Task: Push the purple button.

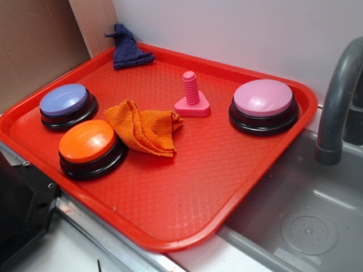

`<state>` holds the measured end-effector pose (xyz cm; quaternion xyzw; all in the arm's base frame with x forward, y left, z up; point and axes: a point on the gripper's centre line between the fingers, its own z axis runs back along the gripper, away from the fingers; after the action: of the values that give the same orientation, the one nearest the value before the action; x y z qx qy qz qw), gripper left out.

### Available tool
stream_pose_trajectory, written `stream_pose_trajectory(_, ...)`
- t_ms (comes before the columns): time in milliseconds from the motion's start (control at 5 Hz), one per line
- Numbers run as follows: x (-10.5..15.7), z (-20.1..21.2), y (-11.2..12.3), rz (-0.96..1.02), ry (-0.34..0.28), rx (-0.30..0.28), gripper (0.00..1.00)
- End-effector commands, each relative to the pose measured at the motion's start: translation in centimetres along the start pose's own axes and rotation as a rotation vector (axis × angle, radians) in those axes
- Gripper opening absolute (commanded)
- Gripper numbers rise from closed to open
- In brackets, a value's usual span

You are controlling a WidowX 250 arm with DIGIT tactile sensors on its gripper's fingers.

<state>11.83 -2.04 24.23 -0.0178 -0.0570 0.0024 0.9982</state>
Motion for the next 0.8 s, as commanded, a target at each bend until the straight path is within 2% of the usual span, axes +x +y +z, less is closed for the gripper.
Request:
stream_pose_trajectory(0,0.0,0.0,0.0,0.000,0.000,0.000,1.00)
stream_pose_trajectory(200,2.6,-4.6,4.9,0.105,0.098,0.038,1.00)
stream_pose_trajectory(400,2.8,-7.5,8.2,0.271,0.105,0.083,1.00)
stream_pose_trajectory(600,2.1,-9.0,10.1,0.334,0.101,0.091,1.00)
